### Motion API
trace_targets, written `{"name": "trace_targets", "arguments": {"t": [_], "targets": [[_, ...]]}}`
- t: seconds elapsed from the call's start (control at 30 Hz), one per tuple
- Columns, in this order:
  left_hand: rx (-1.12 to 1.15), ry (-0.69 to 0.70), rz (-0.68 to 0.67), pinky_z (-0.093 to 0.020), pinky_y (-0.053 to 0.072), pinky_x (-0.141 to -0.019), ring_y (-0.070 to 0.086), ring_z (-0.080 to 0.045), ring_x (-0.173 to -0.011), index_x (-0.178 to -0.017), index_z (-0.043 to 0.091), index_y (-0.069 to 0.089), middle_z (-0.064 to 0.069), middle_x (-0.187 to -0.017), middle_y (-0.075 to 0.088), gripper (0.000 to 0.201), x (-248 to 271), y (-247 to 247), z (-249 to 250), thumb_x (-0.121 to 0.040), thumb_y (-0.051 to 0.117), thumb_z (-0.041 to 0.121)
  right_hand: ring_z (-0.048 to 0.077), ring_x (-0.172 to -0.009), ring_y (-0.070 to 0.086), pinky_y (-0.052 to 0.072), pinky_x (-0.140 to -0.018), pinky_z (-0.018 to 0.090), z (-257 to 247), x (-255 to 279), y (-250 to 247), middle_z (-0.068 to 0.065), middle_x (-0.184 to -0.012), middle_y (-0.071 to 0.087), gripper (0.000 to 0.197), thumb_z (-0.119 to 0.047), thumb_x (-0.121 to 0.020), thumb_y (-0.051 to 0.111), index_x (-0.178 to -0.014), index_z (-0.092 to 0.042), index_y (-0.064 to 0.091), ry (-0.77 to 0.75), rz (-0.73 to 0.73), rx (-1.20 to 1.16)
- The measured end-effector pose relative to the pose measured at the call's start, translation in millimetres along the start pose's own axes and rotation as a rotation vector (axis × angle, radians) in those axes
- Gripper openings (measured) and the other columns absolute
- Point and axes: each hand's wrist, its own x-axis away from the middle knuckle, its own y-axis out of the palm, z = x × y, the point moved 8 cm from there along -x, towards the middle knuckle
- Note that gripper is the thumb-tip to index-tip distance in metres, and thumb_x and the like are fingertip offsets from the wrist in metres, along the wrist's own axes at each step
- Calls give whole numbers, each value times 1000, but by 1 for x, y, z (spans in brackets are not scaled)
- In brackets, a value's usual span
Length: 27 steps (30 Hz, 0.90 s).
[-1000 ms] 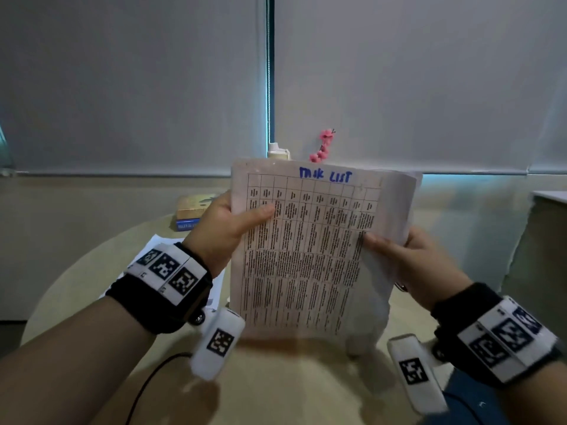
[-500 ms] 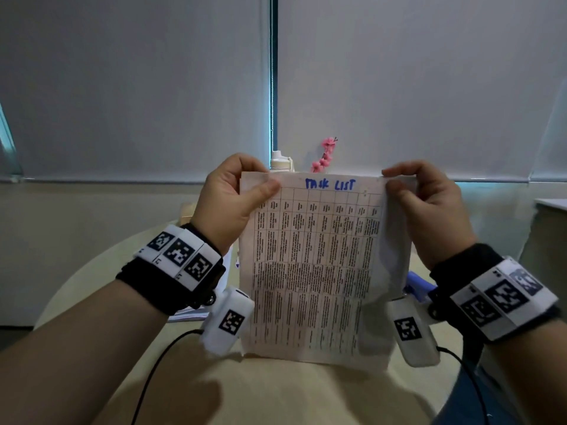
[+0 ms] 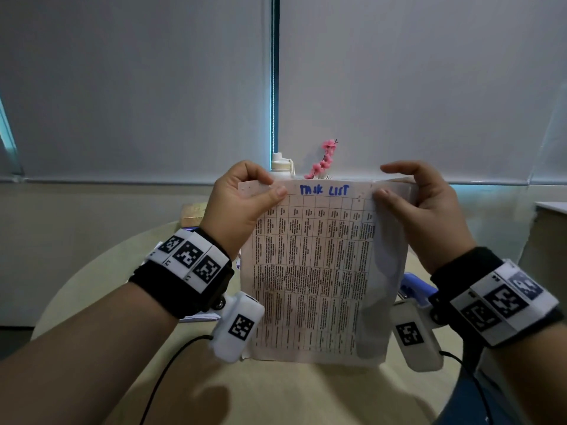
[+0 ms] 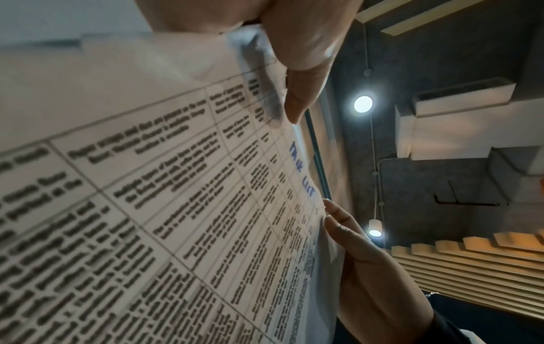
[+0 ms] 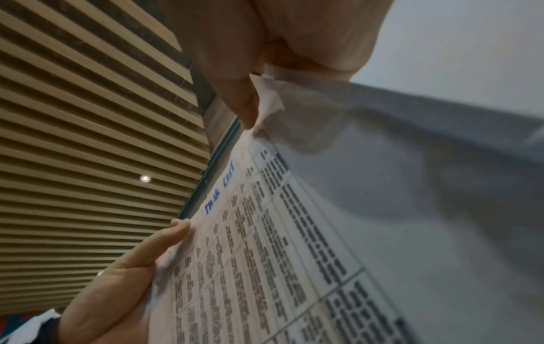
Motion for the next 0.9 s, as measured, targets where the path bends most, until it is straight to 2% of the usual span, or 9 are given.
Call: {"name": "trace_targets", "arguments": {"t": [0.07,0.13,0.23,0.3,0.43,0.57,0.63,0.73,0.9], "targets": [[2,3,14,-38,58,-69,63,-35,-85,-75,16,50,-9,-85,57,26,0,1,2,-80,66,-3,2,-65,57,49,-61,18,-2,1,0,-13,-74,64,26,4,-86,57,-85,-22,59,4,25,-29],[-4,31,10,-35,59,-66,62,-32,-84,-81,17,48,-5,-86,53,27,-2,2,8,-82,66,-4,-2,-60,55,47,-57,14,-3,1,-1,-17,-65,63,26,5,-87,54,-83,-20,59,9,55,-54],[3,2,-24,-28,59,-65,58,-20,-80,-94,20,46,-1,-88,45,34,-2,5,6,-81,64,-6,4,-59,58,51,-56,19,1,3,-2,-9,-64,64,26,4,-87,56,-92,-22,58,42,49,-131],[-10,-47,-42,-27,59,-63,60,-21,-78,-93,19,47,-2,-89,47,34,-1,6,1,-80,65,-6,5,-60,61,52,-57,19,5,6,0,-9,-66,65,26,3,-86,58,-93,-21,57,73,30,-157],[44,-74,-72,-28,59,-60,62,-26,-76,-87,17,47,-15,-96,47,33,-1,10,-4,-77,69,-5,6,-63,61,53,-59,20,5,8,5,-4,-73,64,23,2,-89,53,-94,-20,56,71,28,-166],[21,-54,-78,-29,58,-62,61,-21,-77,-93,19,48,-3,-87,47,35,-3,12,-1,-74,74,4,12,-61,60,54,-58,23,2,7,8,2,-71,62,29,2,-90,54,-101,-24,52,51,13,-189],[14,-52,-63,-25,56,-58,62,-17,-71,-94,18,48,0,-83,47,31,-2,8,0,-78,67,-1,12,-64,59,53,-59,23,3,7,5,5,-77,60,30,4,-90,53,-99,-24,53,43,19,-123],[-3,-36,-39,-23,55,-55,64,-12,-66,-89,17,50,0,-83,53,27,-2,3,1,-81,63,-6,11,-70,57,51,-66,24,5,6,1,0,-79,61,30,8,-90,49,-92,-22,57,51,35,-58],[-11,-5,-50,-25,55,-52,69,-15,-65,-80,15,49,-5,-79,60,24,-6,-1,6,-76,69,2,11,-74,57,49,-68,24,4,2,-4,-1,-81,61,30,8,-90,48,-89,-20,59,46,69,-33]]}}
